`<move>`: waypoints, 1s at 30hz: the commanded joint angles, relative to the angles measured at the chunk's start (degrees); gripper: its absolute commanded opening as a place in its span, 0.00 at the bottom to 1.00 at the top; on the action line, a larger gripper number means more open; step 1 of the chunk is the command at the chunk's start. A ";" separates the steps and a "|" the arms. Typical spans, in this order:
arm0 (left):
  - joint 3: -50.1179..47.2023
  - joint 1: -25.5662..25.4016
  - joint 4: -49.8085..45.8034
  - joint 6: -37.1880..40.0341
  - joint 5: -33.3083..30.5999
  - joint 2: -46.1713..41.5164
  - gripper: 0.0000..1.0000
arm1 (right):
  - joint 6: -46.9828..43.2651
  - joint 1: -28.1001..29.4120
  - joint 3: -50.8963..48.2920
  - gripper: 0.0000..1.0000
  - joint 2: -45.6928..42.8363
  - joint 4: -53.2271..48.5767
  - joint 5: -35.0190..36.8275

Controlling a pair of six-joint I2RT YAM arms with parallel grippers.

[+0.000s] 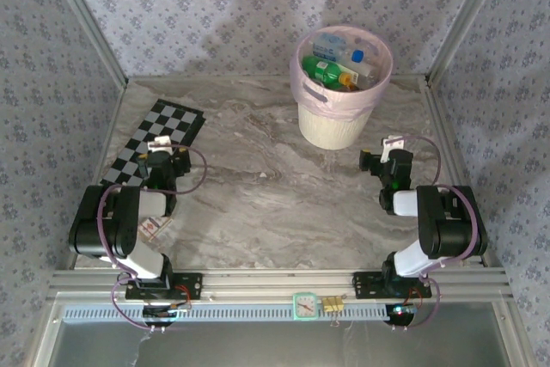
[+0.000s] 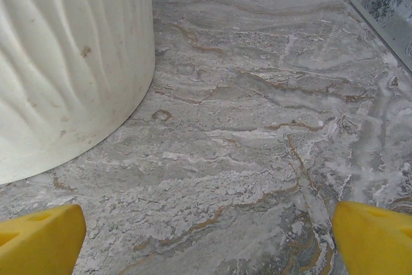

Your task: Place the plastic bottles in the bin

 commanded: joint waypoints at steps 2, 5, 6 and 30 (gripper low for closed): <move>0.45 0.39 1.77 -0.88 1.48 -0.08 1.00 | 0.33 0.19 0.37 1.00 0.08 1.57 1.23; 0.79 0.96 1.17 -1.21 2.85 0.02 1.00 | 0.38 0.14 0.37 1.00 0.08 1.56 1.14; 0.80 1.13 1.25 -1.23 3.27 0.06 1.00 | 0.34 0.18 0.39 1.00 0.12 1.56 1.21; 0.90 1.58 0.82 -1.39 3.84 -0.09 1.00 | 0.38 0.09 0.39 1.00 0.10 1.53 1.24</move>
